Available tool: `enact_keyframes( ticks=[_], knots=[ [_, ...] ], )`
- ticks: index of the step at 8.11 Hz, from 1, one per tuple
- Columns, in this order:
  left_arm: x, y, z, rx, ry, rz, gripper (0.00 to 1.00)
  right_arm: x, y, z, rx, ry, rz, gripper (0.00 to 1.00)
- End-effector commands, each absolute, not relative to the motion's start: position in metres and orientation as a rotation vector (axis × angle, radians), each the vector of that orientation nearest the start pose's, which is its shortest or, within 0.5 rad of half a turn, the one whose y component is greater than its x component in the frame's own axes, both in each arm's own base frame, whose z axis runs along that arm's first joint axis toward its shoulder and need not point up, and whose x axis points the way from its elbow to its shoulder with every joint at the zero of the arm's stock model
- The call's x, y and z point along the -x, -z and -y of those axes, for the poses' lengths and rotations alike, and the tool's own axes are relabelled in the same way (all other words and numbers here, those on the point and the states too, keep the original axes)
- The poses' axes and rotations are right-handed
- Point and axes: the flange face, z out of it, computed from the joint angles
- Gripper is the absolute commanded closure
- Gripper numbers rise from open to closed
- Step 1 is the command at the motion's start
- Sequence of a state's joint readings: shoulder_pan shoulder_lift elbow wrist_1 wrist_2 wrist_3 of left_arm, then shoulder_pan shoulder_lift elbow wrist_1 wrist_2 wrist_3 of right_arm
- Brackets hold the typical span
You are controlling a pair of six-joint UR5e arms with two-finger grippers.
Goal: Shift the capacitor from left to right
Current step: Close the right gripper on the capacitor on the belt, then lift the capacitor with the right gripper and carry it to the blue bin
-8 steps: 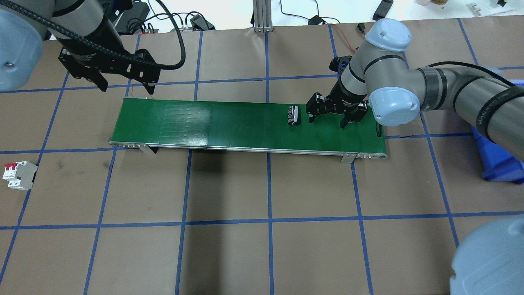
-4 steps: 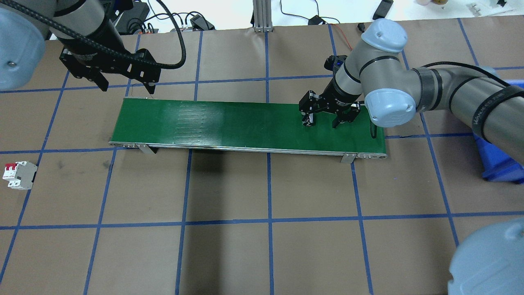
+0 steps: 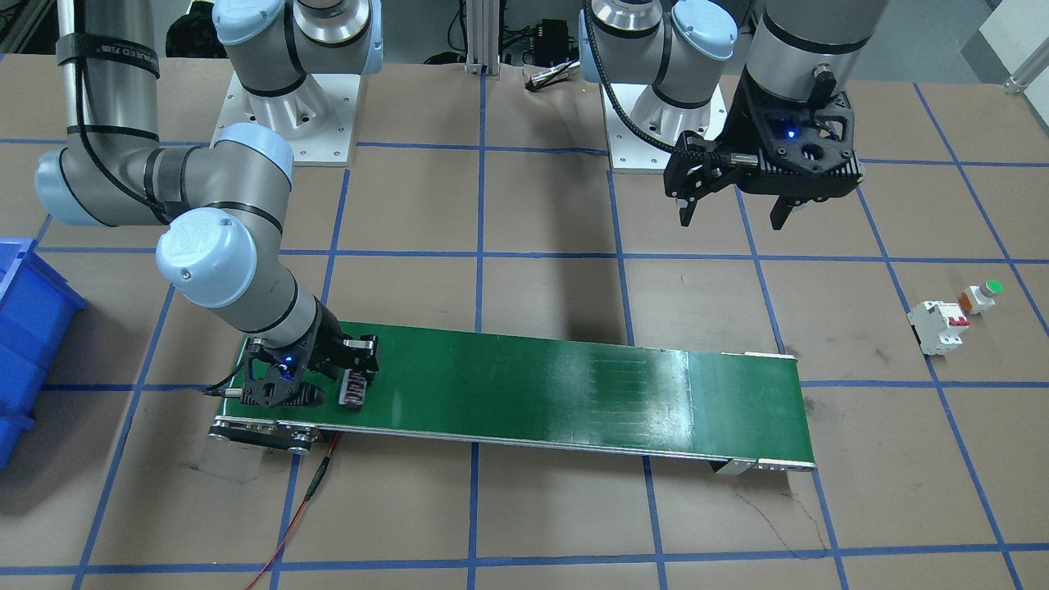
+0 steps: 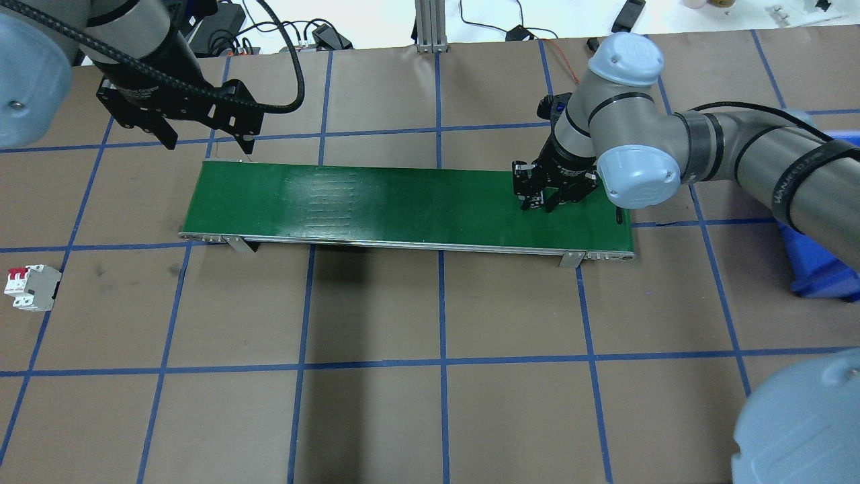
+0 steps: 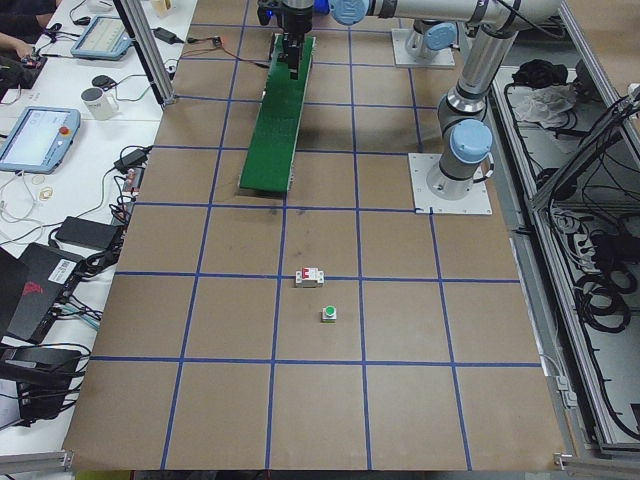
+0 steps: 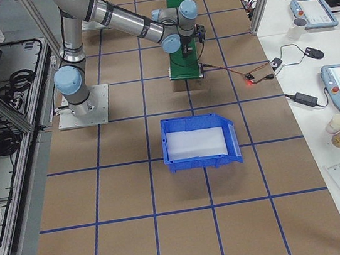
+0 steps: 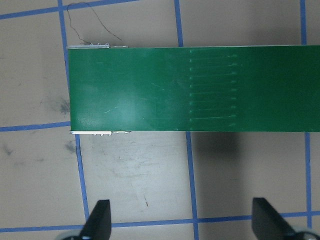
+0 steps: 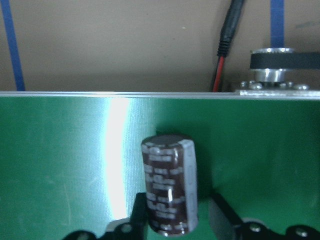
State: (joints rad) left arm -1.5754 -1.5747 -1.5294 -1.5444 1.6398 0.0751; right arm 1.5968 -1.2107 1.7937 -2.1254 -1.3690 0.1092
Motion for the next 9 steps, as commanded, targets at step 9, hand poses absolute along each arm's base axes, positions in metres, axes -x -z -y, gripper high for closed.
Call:
enact_keyframes(
  ticks=[9],
  knots=[
    [0.129, -0.514, 0.496, -0.119, 0.107, -3.066, 0.0, 0.201, -0.39, 0.56, 0.572, -0.019, -3.334, 1.0]
  ],
)
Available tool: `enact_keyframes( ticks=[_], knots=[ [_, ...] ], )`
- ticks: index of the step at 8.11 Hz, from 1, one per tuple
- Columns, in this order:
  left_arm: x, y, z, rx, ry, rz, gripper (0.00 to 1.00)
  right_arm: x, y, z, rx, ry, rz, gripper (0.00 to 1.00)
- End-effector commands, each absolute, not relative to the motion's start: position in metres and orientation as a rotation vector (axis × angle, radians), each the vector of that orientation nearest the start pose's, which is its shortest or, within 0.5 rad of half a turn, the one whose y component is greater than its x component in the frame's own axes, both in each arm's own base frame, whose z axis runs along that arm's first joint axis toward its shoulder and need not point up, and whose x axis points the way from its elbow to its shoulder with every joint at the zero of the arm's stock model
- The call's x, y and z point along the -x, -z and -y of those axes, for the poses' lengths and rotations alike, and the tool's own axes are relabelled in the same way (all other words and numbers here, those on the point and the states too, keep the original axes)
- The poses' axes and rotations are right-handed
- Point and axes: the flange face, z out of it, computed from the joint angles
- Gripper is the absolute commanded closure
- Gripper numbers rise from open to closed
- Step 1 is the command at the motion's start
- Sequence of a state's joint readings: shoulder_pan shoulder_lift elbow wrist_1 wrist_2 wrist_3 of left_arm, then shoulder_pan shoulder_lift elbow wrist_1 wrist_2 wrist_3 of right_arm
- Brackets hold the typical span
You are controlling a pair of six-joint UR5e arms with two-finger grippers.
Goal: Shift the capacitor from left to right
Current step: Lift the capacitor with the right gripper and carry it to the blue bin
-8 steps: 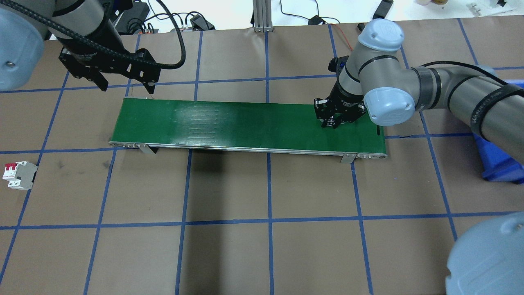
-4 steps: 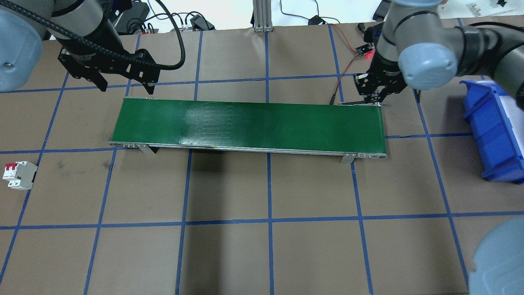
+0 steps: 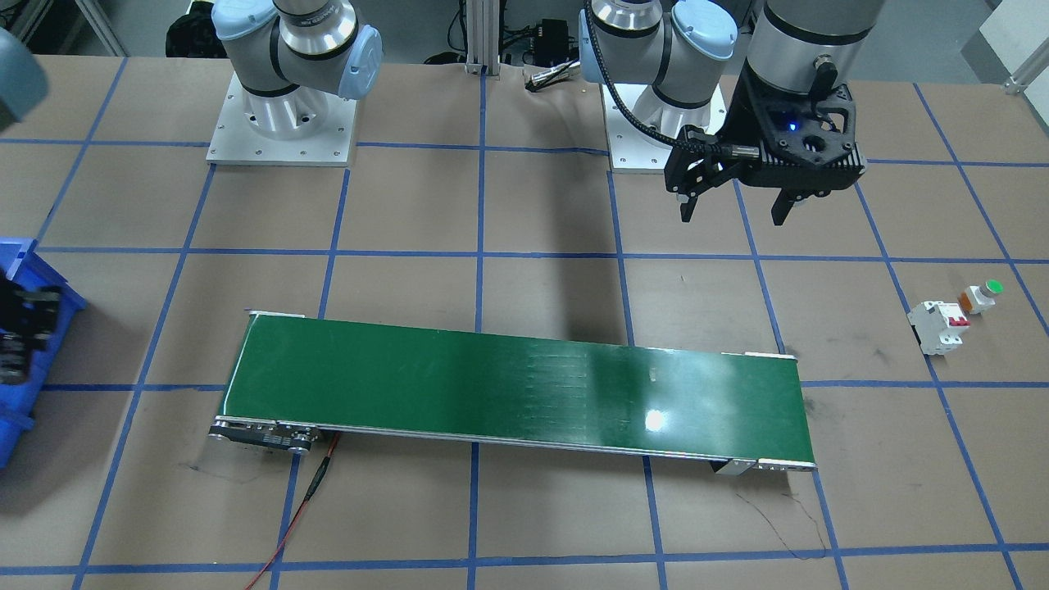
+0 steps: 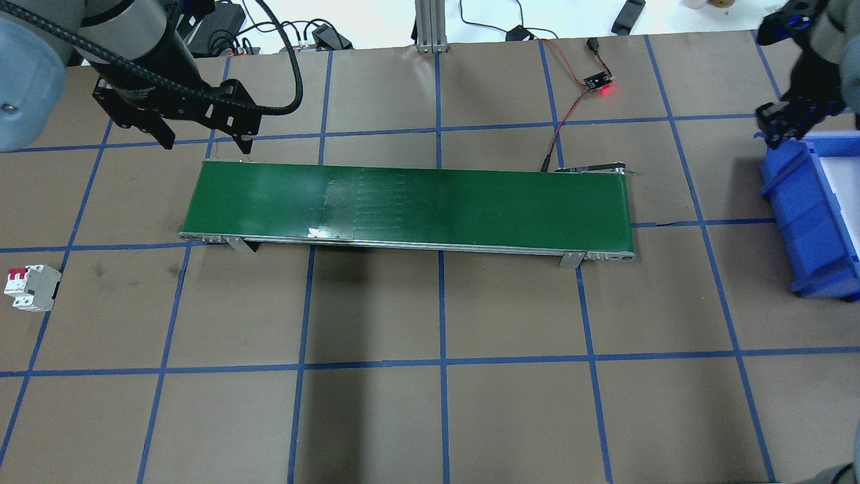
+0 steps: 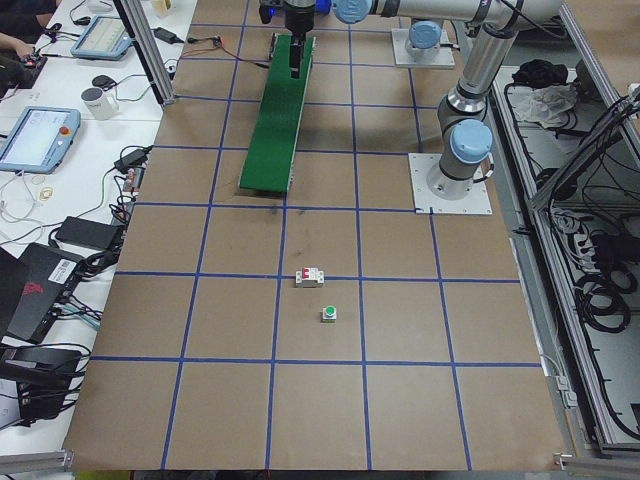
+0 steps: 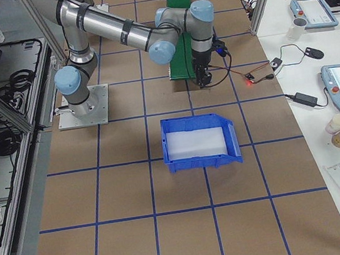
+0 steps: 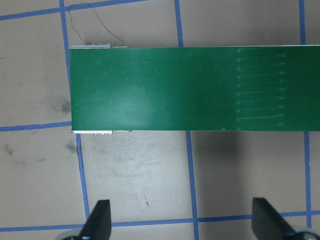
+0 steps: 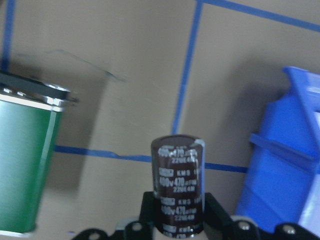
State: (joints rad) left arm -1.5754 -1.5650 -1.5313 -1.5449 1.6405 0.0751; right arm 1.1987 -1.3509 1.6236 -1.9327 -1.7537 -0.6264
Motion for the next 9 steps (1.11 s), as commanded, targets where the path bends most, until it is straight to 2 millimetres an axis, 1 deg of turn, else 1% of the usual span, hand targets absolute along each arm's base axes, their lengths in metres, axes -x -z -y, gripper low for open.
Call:
enact_keyframes(
  ticks=[1, 2, 3, 4, 5, 6, 7, 8, 9],
  knots=[
    [0.129, -0.514, 0.496, -0.121, 0.107, -3.066, 0.0, 0.246, -0.38, 0.55, 0.637, -0.026, -3.334, 1.0],
    [0.129, -0.513, 0.496, -0.119, 0.105, -3.066, 0.0, 0.28, -0.353, 0.546, 0.63, -0.057, -3.324, 1.0],
    [0.129, -0.513, 0.496, -0.121, 0.104, -3.066, 0.0, 0.295, -0.317, 0.553, 0.638, -0.09, -3.296, 1.0],
    [0.129, -0.514, 0.496, -0.119, 0.107, -3.066, 0.0, 0.303, -0.297, 0.557, 0.653, -0.106, -3.286, 1.0],
    [0.129, -0.512, 0.496, -0.119, 0.102, -3.066, 0.0, 0.307, -0.289, 0.557, 0.645, -0.119, -3.275, 0.69],
    [0.129, -0.512, 0.496, -0.119, 0.102, -3.066, 0.0, 0.308, -0.294, 0.556, 0.638, -0.109, -3.28, 0.01],
    [0.129, -0.513, 0.496, -0.119, 0.104, -3.066, 0.0, 0.304, -0.307, 0.552, 0.642, -0.098, -3.283, 0.0],
    [0.129, -0.512, 0.495, -0.121, 0.102, -3.066, 0.0, 0.293, -0.322, 0.551, 0.652, -0.032, -3.257, 0.0],
    [0.129, -0.514, 0.495, -0.118, 0.109, -3.066, 0.0, 0.274, -0.352, 0.552, 0.661, 0.142, -3.21, 0.0]
  ],
)
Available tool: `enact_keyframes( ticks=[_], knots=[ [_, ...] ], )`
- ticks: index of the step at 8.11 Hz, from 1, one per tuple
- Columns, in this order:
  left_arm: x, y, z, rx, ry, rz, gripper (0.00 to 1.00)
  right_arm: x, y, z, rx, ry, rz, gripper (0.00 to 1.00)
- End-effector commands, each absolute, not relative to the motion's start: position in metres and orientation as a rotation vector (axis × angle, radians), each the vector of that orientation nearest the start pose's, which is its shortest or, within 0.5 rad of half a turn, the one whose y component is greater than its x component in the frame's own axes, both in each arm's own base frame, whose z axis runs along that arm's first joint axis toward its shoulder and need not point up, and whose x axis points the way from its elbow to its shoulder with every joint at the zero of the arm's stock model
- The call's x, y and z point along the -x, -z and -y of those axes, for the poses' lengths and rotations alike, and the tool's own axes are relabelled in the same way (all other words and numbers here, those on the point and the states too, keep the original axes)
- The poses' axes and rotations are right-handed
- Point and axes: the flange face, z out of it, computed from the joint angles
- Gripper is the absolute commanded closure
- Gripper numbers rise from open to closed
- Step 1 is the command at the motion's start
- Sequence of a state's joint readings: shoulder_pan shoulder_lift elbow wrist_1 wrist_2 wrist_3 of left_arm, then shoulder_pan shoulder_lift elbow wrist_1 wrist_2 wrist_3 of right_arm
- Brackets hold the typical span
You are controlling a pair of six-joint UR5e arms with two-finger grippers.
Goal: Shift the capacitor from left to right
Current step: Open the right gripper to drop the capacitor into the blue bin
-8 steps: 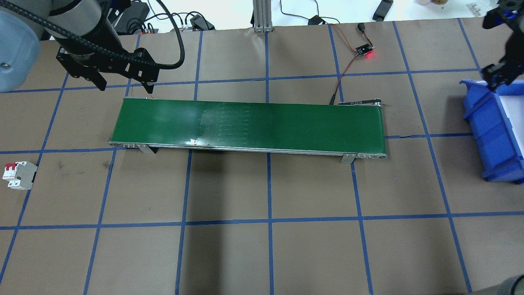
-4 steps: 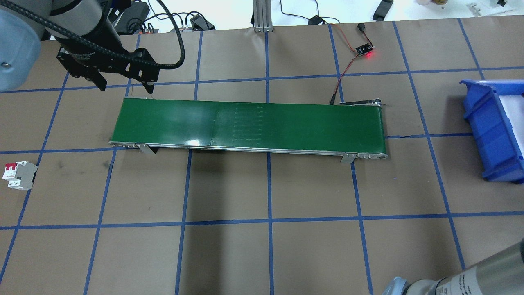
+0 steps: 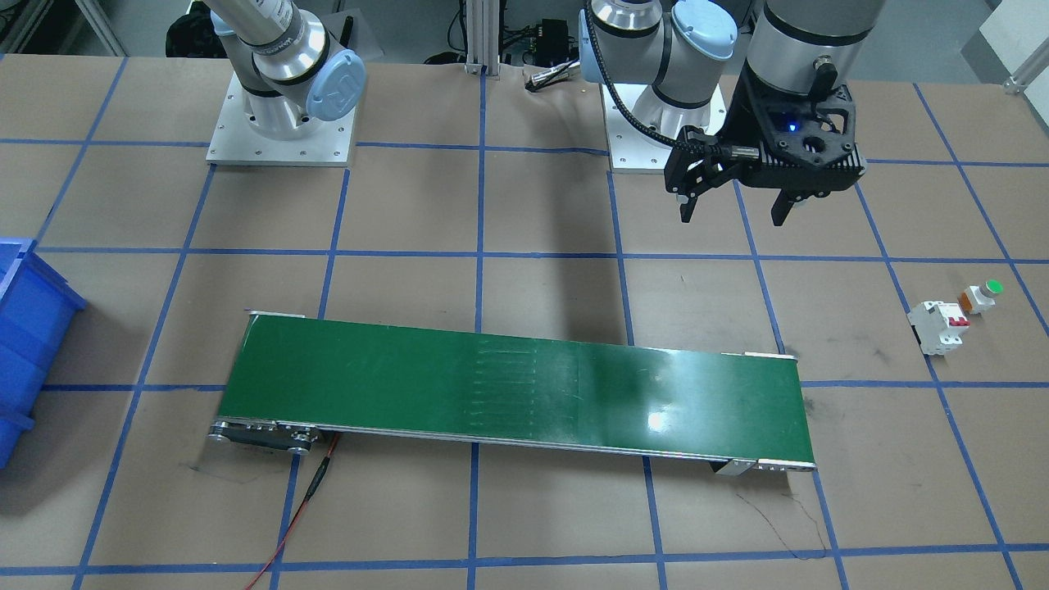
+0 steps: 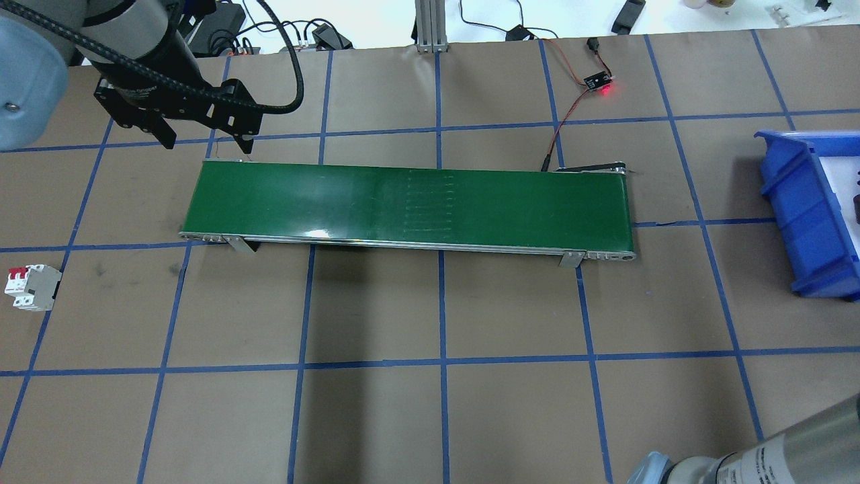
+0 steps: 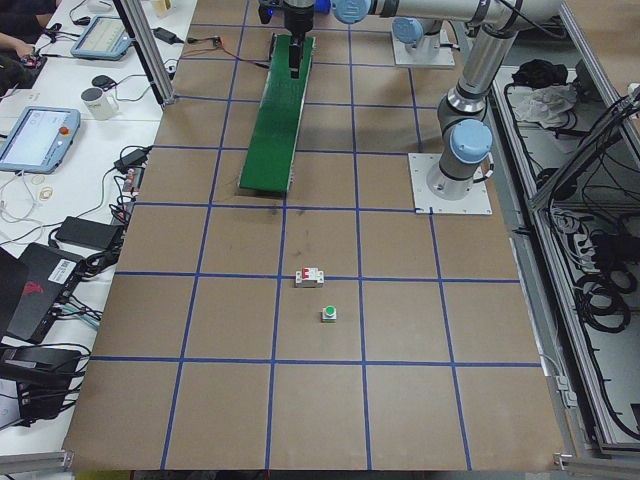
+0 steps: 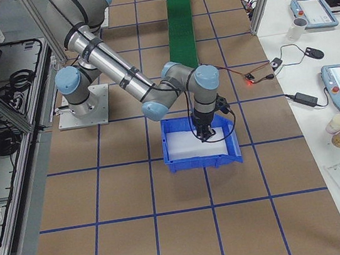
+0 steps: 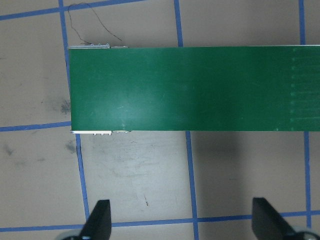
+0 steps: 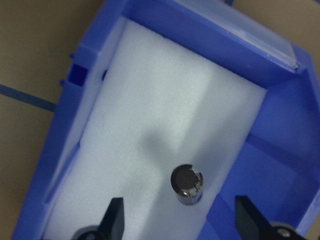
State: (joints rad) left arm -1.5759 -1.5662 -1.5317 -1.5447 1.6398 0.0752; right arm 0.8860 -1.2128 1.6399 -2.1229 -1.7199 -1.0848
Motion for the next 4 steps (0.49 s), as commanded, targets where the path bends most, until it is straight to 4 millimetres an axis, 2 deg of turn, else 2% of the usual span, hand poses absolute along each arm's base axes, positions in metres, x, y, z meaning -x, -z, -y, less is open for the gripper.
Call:
enact_keyframes(
  ticks=[1, 2, 3, 4],
  knots=[
    [0.129, -0.515, 0.495, -0.118, 0.112, -3.066, 0.0, 0.242, -0.385, 0.542, 0.675, 0.158, -3.161, 0.0],
    [0.129, -0.514, 0.495, -0.119, 0.107, -3.066, 0.0, 0.209, -0.417, 0.535, 0.643, 0.143, -3.166, 0.0],
    [0.129, -0.514, 0.495, -0.119, 0.107, -3.066, 0.0, 0.172, -0.444, 0.519, 0.506, 0.092, -3.153, 0.0],
    [0.129, -0.514, 0.495, -0.121, 0.107, -3.066, 0.0, 0.12, -0.475, 0.501, 0.429, 0.084, -3.154, 0.0]
  ],
)
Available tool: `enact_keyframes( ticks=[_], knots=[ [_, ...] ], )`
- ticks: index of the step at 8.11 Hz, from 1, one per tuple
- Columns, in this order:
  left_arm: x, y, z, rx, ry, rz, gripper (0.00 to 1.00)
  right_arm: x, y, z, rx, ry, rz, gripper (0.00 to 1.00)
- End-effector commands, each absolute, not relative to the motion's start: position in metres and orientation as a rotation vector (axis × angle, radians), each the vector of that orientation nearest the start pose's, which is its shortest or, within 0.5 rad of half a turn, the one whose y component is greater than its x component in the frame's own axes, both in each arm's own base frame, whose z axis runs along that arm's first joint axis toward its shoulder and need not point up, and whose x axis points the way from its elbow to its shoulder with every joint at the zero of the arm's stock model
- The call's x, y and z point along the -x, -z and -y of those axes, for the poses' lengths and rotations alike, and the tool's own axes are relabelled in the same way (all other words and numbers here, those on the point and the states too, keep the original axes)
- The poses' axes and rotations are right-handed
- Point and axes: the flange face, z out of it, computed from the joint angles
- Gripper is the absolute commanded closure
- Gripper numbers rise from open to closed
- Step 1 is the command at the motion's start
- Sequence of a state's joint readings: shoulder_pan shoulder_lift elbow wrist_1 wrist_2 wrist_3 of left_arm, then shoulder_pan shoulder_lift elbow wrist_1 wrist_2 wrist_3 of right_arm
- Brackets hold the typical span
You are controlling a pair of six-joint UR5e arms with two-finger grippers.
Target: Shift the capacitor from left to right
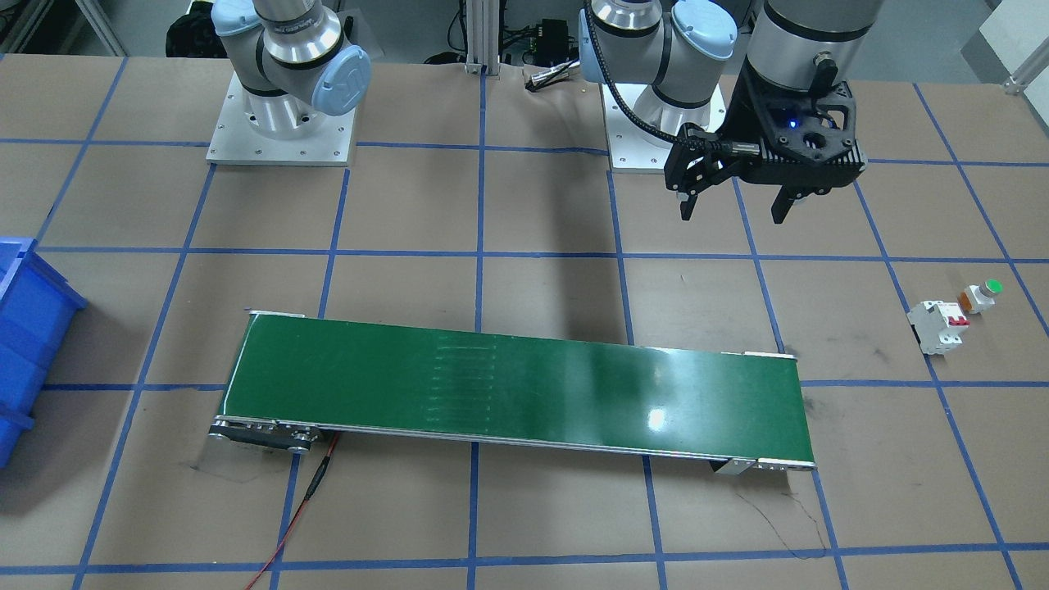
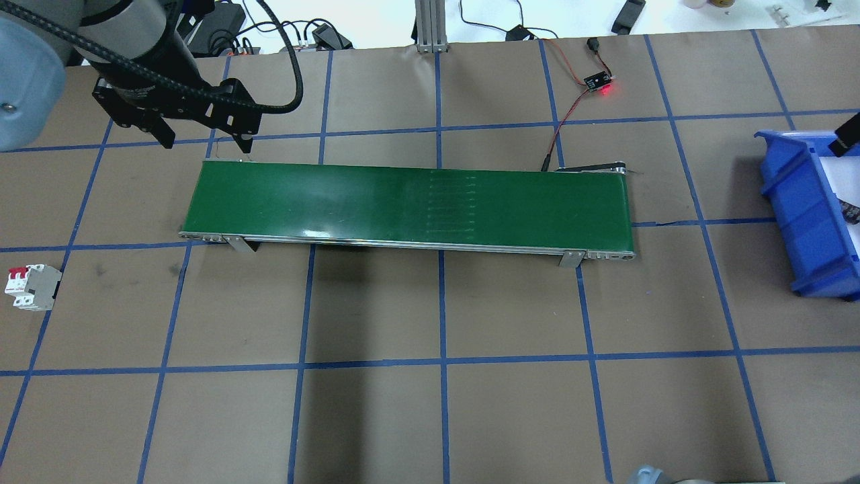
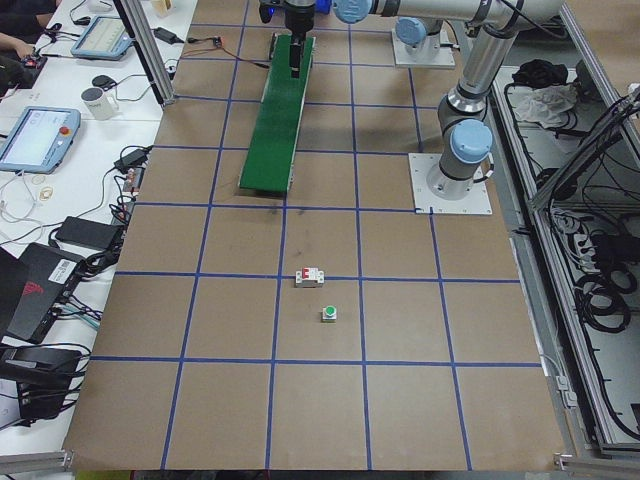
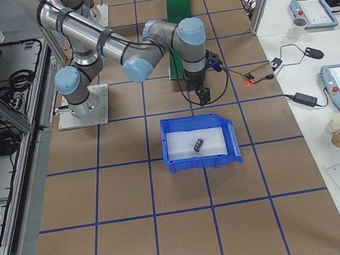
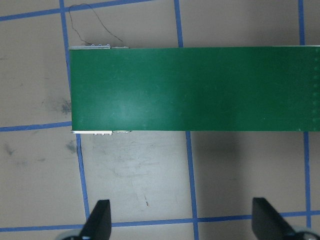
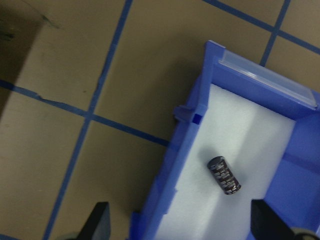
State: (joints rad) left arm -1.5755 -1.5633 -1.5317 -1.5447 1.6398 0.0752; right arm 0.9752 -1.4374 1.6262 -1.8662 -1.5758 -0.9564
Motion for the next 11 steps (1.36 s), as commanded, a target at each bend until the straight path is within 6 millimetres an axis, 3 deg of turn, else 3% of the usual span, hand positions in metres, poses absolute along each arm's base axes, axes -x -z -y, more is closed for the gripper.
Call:
enact_keyframes(
  ticks=[1, 4, 6, 8, 11],
  knots=[
    [0.129, -0.517, 0.493, -0.121, 0.116, -3.065, 0.0, 0.068, -0.496, 0.483, 0.337, 0.053, -3.146, 0.0],
    [0.129, -0.514, 0.495, -0.137, 0.106, -3.065, 0.0, -0.056, -0.547, 0.454, 0.227, -0.002, -3.138, 0.0],
    [0.129, -0.508, 0.497, -0.122, 0.088, -3.067, 0.0, -0.122, -0.553, 0.439, 0.312, 0.01, -3.153, 0.0],
    [0.13, -0.511, 0.496, -0.121, 0.098, -3.068, 0.0, -0.141, -0.551, 0.436, 0.291, 0.014, -3.153, 0.0],
    [0.13, -0.511, 0.494, -0.121, 0.1, -3.069, 0.0, -0.144, -0.542, 0.463, 0.254, 0.083, -3.147, 0.0]
  ],
)
